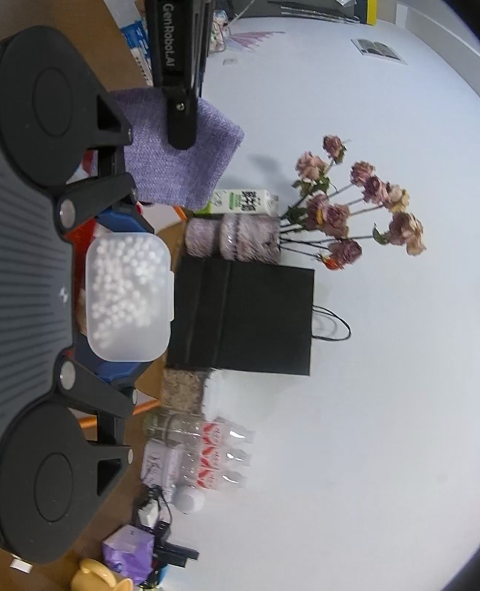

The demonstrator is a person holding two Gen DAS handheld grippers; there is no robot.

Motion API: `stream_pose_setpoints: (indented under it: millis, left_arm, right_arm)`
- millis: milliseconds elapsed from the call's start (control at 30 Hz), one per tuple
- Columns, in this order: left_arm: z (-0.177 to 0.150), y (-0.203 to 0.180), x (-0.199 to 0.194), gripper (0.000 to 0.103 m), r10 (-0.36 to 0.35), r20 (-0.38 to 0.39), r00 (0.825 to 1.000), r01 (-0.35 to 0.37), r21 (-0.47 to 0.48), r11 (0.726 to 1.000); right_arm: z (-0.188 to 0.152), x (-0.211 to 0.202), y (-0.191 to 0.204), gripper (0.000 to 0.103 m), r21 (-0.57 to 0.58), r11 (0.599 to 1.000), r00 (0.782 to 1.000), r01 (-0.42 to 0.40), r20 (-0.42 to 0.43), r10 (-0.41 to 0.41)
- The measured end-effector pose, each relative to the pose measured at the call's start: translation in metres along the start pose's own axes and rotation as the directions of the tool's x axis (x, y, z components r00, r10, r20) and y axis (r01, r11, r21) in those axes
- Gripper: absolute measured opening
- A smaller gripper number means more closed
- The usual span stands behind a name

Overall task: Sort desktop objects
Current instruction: 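Carry container and cloth into the box and open both tools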

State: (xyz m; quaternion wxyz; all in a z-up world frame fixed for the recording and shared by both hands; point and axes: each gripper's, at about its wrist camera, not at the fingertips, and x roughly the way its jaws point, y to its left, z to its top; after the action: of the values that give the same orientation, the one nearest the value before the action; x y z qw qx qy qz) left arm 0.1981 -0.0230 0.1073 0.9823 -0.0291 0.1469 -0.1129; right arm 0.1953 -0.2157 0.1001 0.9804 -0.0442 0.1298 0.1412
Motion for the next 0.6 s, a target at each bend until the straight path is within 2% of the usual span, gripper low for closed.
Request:
stream_pose_setpoints:
  millis: [167,367,600]
  left_arm:
    - [0.013,0.006,0.032,0.011,-0.001,0.004,1.000,0.001,-0.022,1.000]
    - [0.021,0.018,0.087,0.011,0.001,-0.015,1.000,-0.002,-0.036,0.999]
    - [0.018,0.036,0.154,0.011,0.007,-0.102,0.995,-0.011,-0.044,0.999]
  right_arm:
    - [0.010,0.034,-0.018,0.065,0.011,0.999,0.999,0.033,-0.005,-0.033]
    - [0.013,0.098,-0.049,0.065,0.028,0.996,0.996,0.081,-0.047,-0.080]
    - [0.005,0.170,-0.080,0.065,0.041,0.995,0.988,0.091,-0.127,-0.085]
